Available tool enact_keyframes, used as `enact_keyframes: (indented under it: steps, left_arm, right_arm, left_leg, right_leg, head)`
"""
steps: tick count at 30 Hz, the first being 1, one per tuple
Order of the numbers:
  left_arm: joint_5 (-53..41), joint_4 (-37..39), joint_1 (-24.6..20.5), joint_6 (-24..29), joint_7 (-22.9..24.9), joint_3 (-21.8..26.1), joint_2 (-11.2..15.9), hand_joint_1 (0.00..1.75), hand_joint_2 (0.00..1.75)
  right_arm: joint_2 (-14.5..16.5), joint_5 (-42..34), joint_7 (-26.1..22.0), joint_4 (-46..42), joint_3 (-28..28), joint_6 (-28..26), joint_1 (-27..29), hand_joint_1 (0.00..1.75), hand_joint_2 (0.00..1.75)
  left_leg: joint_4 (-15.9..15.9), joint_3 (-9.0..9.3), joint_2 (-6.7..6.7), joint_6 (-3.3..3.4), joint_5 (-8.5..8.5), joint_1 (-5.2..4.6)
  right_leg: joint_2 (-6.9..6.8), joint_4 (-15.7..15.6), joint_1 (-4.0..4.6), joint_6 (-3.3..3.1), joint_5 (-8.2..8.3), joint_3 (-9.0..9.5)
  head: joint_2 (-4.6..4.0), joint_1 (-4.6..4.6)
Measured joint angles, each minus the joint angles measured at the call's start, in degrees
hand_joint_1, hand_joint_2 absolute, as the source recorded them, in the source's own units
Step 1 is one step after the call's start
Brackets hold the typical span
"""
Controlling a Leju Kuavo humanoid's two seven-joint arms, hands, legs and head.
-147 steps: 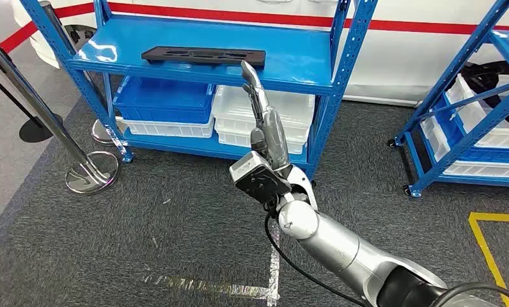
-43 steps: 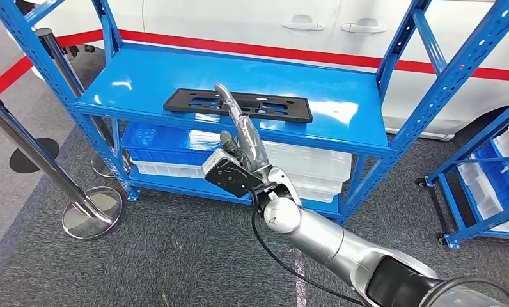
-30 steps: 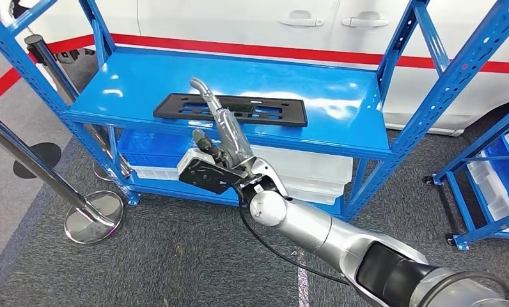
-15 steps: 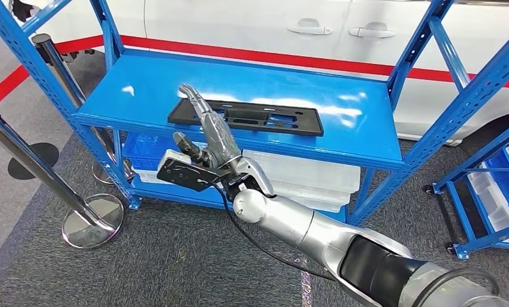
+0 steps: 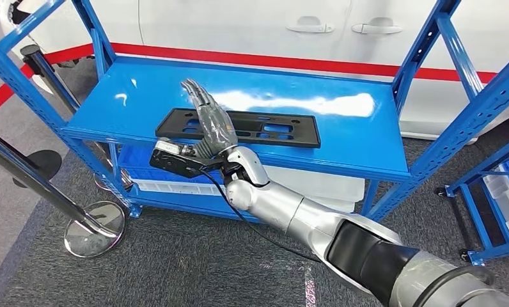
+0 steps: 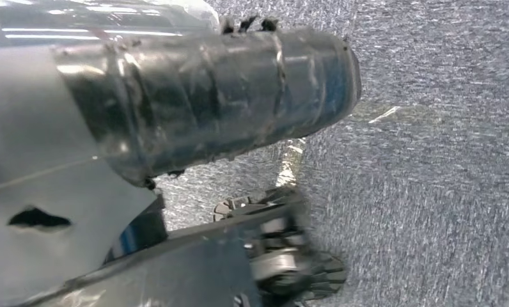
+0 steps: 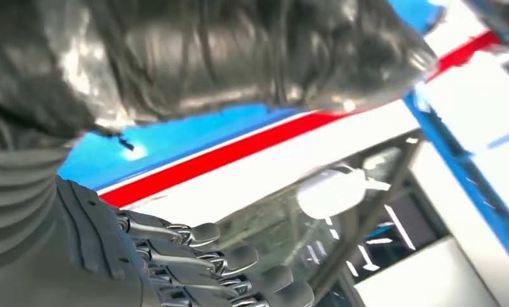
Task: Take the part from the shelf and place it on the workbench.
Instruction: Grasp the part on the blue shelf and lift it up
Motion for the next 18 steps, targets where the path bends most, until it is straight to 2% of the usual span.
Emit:
enact_keyframes:
  steps: [1,3,7,9,10,11,12,14,15,16,17,18]
  left_arm:
    - [-0.07,0.0,0.07,-0.04,0.1,-0.14,0.0,0.0,0.0]
    - [-0.16,0.0,0.14,-0.07,0.24,-0.29,0.0,0.0,0.0]
    - [-0.2,0.0,0.13,-0.07,0.26,-0.32,0.0,0.0,0.0]
    - [-0.43,0.02,0.08,-0.08,0.29,-0.5,0.01,0.0,0.0]
    - [-0.61,0.05,-0.04,0.05,0.61,-0.79,0.0,0.0,0.0]
    - [-0.92,0.09,-0.2,0.27,1.08,-1.24,-0.1,0.0,0.0]
    - [-1.18,0.13,-0.36,0.49,1.62,-1.67,-0.23,0.0,0.0]
    - [-1.66,0.15,-0.56,0.8,2.5,-2.29,-0.55,0.0,0.0]
    - [-1.73,0.15,-0.56,0.8,2.63,-2.36,-0.61,0.0,0.0]
    - [-1.76,0.15,-0.54,0.81,2.68,-2.39,-0.63,0.0,0.0]
    - [-1.75,0.15,-0.52,0.81,2.66,-2.41,-0.64,0.0,0.0]
    - [-1.72,0.15,-0.51,0.81,2.57,-2.42,-0.65,0.0,0.0]
  right_arm:
    - [0.03,0.68,0.41,0.68,0.12,-0.12,-0.03,0.0,1.75]
    - [0.06,1.52,0.88,1.35,0.21,-0.23,-0.09,0.0,1.75]
    - [0.07,1.68,0.96,1.47,0.22,-0.25,-0.13,0.0,1.75]
    - [0.15,2.41,1.42,2.51,0.25,-0.47,-0.62,0.0,1.75]
    - [0.22,4.14,2.32,3.78,0.33,-0.68,-1.07,0.0,1.75]
    - [0.27,6.98,3.81,5.34,0.42,-0.78,-1.65,0.0,1.75]
    - [0.27,9.82,5.29,6.69,0.51,-0.69,-2.04,0.0,1.75]
    - [0.2,14.48,7.81,8.68,0.63,0.0,-2.31,0.0,1.75]
    - [0.16,15.15,8.23,9.15,0.71,0.43,-2.17,0.0,1.75]
    - [0.13,15.68,8.51,9.54,0.83,0.85,-2.06,0.0,1.75]
    - [0.11,16.3,8.84,9.84,0.97,1.12,-2.01,0.0,1.75]
    - [0.07,17.02,9.2,10.11,1.15,1.3,-2.02,0.0,1.75]
  left_leg:
    - [0.5,-0.99,0.0,0.04,0.98,0.0]
    - [-0.62,-1.31,0.0,0.17,2.92,-0.01]
    - [-1.28,-1.14,0.0,0.22,3.49,-0.01]
    - [-7.26,0.92,-0.03,0.92,7.44,-0.26]
    - [-10.86,2.33,-0.05,1.45,8.95,-0.49]
    - [-14.6,4.12,-0.02,2.15,10.26,-0.55]
    - [-15.75,5.14,0.02,2.6,9.67,-0.52]
    - [-16.89,6.62,0.12,3.18,8.92,-0.24]
    - [-16.79,6.84,0.1,3.17,8.62,-0.2]
    - [-16.62,7.05,0.06,3.08,8.3,-0.12]
    - [-16.34,7.25,-0.01,2.91,7.91,0.02]
    - [-15.9,7.42,-0.09,2.63,7.42,0.18]
  right_leg:
    - [0.04,0.03,0.1,-0.04,-0.34,0.41]
    - [0.11,0.06,0.2,-0.05,-0.72,0.89]
    - [0.13,0.08,0.21,-0.05,-0.81,1.0]
    - [0.23,0.07,0.32,0.02,-1.45,1.81]
    - [0.31,-0.07,0.37,0.38,-1.86,2.24]
    - [0.34,1.37,0.39,0.94,-3.05,1.91]
    - [0.33,4.23,0.31,1.55,-4.41,0.43]
    - [0.25,12.52,0.01,2.57,-7.27,-4.44]
    - [0.22,15.12,-0.2,2.82,-7.4,-6.44]
    - [0.18,15.44,-0.43,3.05,-6.37,-7.38]
    - [0.11,13.61,-0.68,3.27,-4.38,-7.21]
    - [0.01,9.98,-0.92,3.48,-1.83,-6.11]
  head:
    - [0.0,0.0]
    - [0.0,0.0]
    - [0.0,0.0]
    - [-0.01,0.03]
    - [-0.01,0.03]
    - [-0.01,0.07]
    - [-0.01,0.11]
    - [0.0,0.16]
    - [0.0,0.16]
    - [0.0,0.16]
    - [0.0,0.16]
    - [0.0,0.16]
